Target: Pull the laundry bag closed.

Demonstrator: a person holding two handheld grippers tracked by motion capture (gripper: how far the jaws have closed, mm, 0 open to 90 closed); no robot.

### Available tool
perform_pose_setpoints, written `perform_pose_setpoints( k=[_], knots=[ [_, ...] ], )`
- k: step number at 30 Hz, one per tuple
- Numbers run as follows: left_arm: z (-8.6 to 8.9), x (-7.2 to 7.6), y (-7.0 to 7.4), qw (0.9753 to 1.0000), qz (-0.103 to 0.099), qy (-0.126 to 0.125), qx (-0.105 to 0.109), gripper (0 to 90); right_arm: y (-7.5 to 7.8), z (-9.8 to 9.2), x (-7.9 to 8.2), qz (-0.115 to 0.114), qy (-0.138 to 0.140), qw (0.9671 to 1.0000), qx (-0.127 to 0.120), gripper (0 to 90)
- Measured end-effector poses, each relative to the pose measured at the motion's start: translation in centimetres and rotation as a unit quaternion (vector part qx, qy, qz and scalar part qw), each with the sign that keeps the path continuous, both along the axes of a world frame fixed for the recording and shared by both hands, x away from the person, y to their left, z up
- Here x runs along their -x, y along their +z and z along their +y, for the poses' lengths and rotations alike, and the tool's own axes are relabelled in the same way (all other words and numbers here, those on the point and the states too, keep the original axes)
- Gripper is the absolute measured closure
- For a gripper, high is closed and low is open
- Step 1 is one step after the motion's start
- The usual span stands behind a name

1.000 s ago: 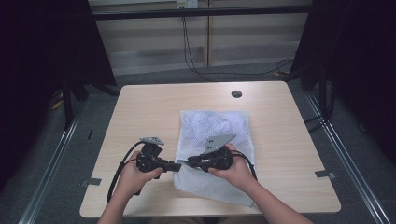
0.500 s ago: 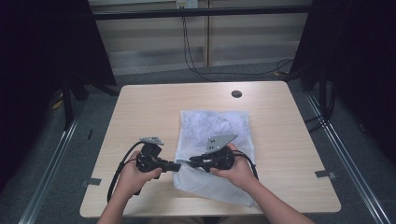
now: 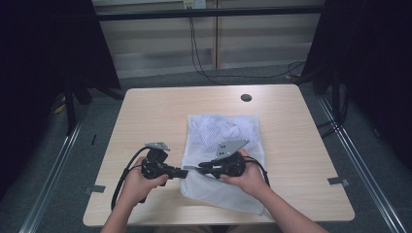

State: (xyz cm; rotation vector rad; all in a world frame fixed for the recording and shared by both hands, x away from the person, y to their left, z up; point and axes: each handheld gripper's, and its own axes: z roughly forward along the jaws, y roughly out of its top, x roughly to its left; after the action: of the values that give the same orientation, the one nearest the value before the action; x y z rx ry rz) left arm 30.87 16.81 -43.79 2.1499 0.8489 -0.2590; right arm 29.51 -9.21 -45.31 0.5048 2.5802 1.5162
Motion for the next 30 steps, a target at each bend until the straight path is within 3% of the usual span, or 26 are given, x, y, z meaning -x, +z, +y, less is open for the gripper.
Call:
perform_pose_setpoints(
  k=[30],
  knots=[
    [0.3,0.1,0.3,1.0000,-0.007,0.007,0.002,87.1,-0.2,-1.3,0.2,-0.003,-0.006,1.0000,-0.004,81.8]
  ],
)
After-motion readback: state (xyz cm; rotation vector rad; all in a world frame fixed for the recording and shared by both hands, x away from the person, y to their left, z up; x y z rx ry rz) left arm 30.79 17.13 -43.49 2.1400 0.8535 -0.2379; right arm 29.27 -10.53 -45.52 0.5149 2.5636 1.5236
